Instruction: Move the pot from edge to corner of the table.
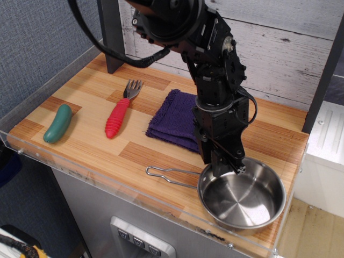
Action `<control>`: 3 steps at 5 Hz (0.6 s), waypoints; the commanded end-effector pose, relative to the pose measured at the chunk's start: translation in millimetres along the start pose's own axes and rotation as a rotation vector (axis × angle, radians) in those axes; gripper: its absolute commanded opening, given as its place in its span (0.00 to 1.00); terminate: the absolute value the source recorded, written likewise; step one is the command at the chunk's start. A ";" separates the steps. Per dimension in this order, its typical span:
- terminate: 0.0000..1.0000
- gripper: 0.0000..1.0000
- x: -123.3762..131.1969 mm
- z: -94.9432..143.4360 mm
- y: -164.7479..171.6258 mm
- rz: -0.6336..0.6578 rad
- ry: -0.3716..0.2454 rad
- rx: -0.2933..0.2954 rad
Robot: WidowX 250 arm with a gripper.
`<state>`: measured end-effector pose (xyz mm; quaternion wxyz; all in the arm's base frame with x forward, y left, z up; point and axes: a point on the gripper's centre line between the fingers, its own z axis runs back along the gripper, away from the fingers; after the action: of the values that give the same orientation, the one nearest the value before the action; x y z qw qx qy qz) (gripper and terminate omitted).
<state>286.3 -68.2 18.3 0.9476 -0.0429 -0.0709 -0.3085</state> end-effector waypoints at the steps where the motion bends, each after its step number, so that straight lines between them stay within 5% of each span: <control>1: 0.00 0.00 -1.1 9.8 4.4 -0.031 -0.034 0.010; 3: 0.00 0.00 -1.2 21.6 -0.9 -0.059 -0.031 -0.074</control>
<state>276.1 -70.8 23.8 0.9380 -0.0882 -0.0435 -0.3323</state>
